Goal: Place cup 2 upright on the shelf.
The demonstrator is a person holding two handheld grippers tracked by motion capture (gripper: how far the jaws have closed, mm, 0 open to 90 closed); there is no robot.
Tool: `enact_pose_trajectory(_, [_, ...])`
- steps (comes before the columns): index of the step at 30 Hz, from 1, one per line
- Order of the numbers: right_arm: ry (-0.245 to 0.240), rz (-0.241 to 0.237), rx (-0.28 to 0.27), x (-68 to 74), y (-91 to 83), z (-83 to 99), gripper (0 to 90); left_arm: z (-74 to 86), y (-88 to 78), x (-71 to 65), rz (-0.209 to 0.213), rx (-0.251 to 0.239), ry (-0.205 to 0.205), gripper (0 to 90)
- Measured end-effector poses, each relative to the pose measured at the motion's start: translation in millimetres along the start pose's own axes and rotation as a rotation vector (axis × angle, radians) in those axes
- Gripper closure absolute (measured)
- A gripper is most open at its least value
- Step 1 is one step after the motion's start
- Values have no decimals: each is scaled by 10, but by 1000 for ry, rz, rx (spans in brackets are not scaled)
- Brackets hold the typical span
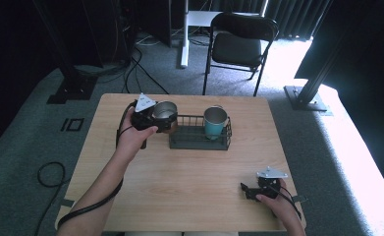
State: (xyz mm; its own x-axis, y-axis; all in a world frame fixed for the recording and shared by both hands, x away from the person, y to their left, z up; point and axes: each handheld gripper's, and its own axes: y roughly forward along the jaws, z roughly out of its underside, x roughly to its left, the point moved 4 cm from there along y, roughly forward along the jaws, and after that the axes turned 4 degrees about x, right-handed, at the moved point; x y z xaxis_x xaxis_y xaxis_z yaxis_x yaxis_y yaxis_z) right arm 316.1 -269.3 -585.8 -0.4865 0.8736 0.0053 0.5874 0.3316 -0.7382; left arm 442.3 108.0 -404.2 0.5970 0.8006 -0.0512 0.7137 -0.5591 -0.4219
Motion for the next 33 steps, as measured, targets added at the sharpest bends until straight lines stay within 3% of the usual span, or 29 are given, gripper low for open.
enact_pose_trajectory(12, [1,-1,0,1,0,0,108,-63,295,-144,23,5,18,139])
enact_pose_trajectory(15, [1,-1,1,2,-1,0,108,-55,432,-180,36,9,10,139])
enact_pose_trajectory(22, [0,-1,1,1,-1,1,108,64,691,-188,32,45,0,139])
enact_pose_trajectory(26, [1,-1,1,1,0,1,108,137,790,-187,28,59,12,139])
enact_pose_trajectory(33, [1,-1,1,1,-1,1,108,276,919,-182,29,71,-7,139])
